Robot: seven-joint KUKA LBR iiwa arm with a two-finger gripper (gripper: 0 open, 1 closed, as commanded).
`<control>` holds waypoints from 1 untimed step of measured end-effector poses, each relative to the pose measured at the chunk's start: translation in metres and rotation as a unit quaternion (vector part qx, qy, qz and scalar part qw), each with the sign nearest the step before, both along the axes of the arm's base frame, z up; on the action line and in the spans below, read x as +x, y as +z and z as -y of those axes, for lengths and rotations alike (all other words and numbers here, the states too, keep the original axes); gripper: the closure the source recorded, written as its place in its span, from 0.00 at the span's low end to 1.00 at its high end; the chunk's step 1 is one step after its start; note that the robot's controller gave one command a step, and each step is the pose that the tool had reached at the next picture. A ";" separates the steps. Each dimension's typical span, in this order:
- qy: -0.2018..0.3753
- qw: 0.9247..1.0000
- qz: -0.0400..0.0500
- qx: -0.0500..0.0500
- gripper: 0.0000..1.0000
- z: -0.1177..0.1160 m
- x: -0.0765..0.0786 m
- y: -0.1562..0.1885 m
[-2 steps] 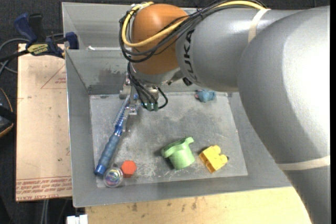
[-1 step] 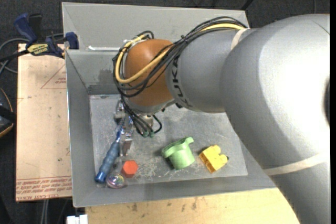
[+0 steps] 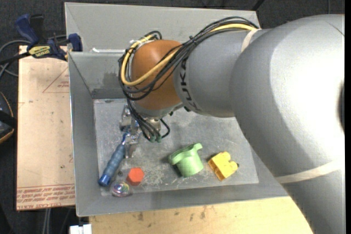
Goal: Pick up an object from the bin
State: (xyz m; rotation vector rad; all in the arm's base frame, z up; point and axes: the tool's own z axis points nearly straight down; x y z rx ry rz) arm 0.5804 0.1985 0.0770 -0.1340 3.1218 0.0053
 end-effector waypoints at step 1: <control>0.015 1.000 -0.004 -0.001 1.00 0.015 -0.040 0.172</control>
Offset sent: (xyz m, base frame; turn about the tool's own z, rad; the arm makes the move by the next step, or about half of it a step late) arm -0.0407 -0.0158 0.1677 -0.0292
